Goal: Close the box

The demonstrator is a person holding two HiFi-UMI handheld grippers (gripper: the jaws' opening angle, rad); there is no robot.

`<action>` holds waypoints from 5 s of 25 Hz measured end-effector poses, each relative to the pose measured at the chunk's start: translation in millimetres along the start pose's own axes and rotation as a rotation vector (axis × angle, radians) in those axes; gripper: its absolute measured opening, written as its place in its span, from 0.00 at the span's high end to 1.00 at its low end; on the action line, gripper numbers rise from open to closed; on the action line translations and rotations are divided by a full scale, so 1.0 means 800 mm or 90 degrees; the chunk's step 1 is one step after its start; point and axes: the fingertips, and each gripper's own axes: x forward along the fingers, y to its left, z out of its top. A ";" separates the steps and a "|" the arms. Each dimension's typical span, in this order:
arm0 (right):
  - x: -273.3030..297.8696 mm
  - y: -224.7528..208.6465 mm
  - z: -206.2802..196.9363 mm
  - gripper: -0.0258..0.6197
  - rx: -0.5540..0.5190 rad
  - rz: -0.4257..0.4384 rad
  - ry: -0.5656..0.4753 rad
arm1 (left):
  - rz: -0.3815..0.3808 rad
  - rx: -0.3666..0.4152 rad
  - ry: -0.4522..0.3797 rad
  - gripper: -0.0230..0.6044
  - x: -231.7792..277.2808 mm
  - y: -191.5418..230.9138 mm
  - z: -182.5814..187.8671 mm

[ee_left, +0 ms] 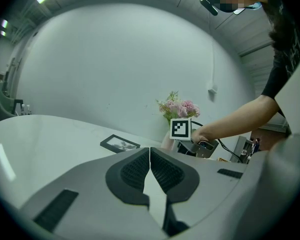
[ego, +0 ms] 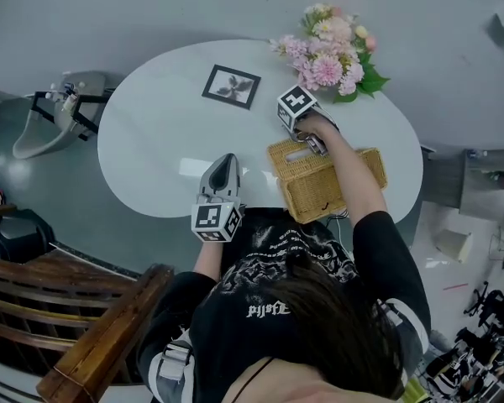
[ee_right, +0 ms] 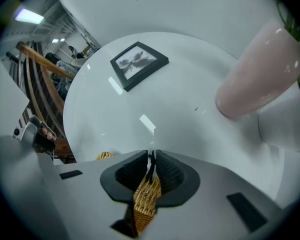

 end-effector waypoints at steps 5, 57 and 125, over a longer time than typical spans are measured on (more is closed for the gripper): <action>0.012 -0.002 -0.005 0.89 -0.009 -0.016 0.040 | 0.012 0.000 0.006 0.92 -0.009 0.019 -0.002; -0.197 0.059 -0.021 0.91 -0.022 -0.115 -0.461 | -0.119 0.054 0.058 0.92 -0.002 -0.035 -0.022; -0.261 0.143 -0.274 0.91 -0.068 -0.127 -0.667 | -0.049 0.029 0.005 0.92 -0.123 -0.182 -0.077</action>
